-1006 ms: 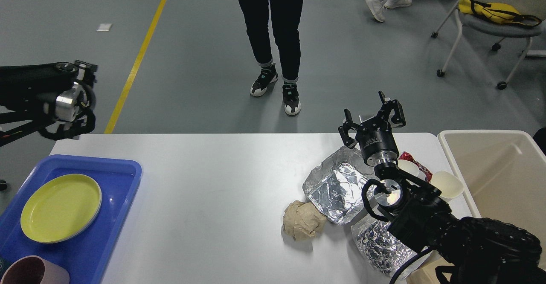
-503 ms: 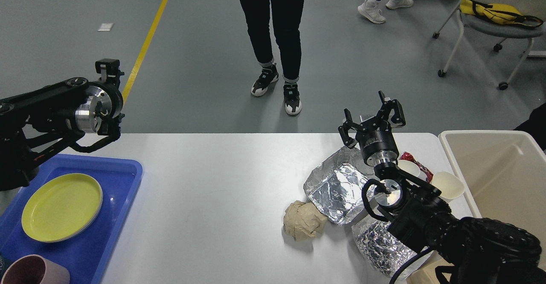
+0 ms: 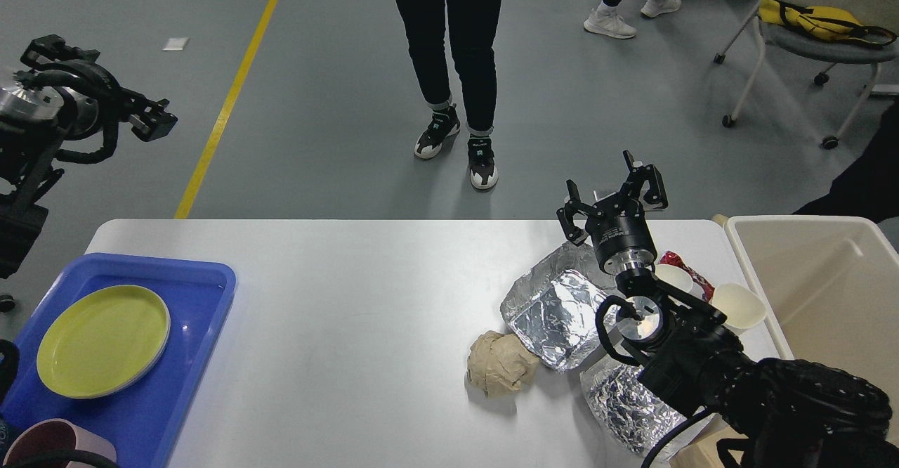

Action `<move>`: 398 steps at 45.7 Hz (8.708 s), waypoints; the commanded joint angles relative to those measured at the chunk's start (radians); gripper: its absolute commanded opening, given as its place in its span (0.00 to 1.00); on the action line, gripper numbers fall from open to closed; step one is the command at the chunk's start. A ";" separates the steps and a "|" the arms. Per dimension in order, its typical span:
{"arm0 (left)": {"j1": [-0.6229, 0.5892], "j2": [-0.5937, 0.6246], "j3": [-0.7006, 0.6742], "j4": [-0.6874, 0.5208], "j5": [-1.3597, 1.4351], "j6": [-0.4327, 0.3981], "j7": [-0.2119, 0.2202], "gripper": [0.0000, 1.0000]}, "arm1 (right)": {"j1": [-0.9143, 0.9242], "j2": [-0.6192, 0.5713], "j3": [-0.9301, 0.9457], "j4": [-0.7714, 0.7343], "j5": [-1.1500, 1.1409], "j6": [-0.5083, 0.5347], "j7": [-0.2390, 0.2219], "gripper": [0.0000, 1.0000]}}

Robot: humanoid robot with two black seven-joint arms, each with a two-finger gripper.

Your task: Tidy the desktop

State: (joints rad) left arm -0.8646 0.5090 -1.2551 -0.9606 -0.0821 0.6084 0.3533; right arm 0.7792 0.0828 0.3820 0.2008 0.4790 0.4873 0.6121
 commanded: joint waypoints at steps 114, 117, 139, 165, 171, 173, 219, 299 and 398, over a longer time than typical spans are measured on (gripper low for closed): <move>0.249 -0.377 0.418 0.516 0.091 -1.270 -0.873 1.00 | 0.000 0.000 -0.002 -0.004 0.001 -0.003 0.000 1.00; 0.249 -0.377 0.418 0.516 0.091 -1.270 -0.873 1.00 | 0.000 0.000 0.000 -0.004 0.001 -0.003 0.000 1.00; 0.248 -0.380 0.418 0.516 0.091 -1.270 -0.873 1.00 | 0.002 0.000 0.000 -0.004 0.000 -0.007 0.000 1.00; 0.251 -0.376 0.413 0.516 0.091 -1.277 -0.873 1.00 | 0.058 0.011 0.003 0.005 0.001 -0.012 -0.002 1.00; 0.249 -0.377 0.416 0.516 0.091 -1.277 -0.873 1.00 | 0.094 -0.004 -0.006 -0.003 0.001 -0.012 -0.002 1.00; 0.249 -0.377 0.416 0.516 0.091 -1.277 -0.873 1.00 | 0.107 -0.017 -0.006 -0.004 0.001 -0.012 -0.002 1.00; 0.248 -0.377 0.416 0.516 0.091 -1.277 -0.873 1.00 | 0.459 -0.440 -0.690 0.047 -0.036 -0.004 -0.002 1.00; 0.248 -0.377 0.416 0.516 0.091 -1.277 -0.873 1.00 | 1.256 -0.216 -1.695 1.131 -0.333 0.056 -0.307 1.00; 0.248 -0.380 0.416 0.516 0.091 -1.277 -0.873 1.00 | 0.540 -0.416 -1.721 1.316 -0.160 -0.739 -0.541 0.00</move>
State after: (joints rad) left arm -0.6167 0.1301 -0.8391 -0.4448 0.0080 -0.6689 -0.5200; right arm 1.3229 -0.3344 -1.3395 1.5170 0.3208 -0.2436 0.0722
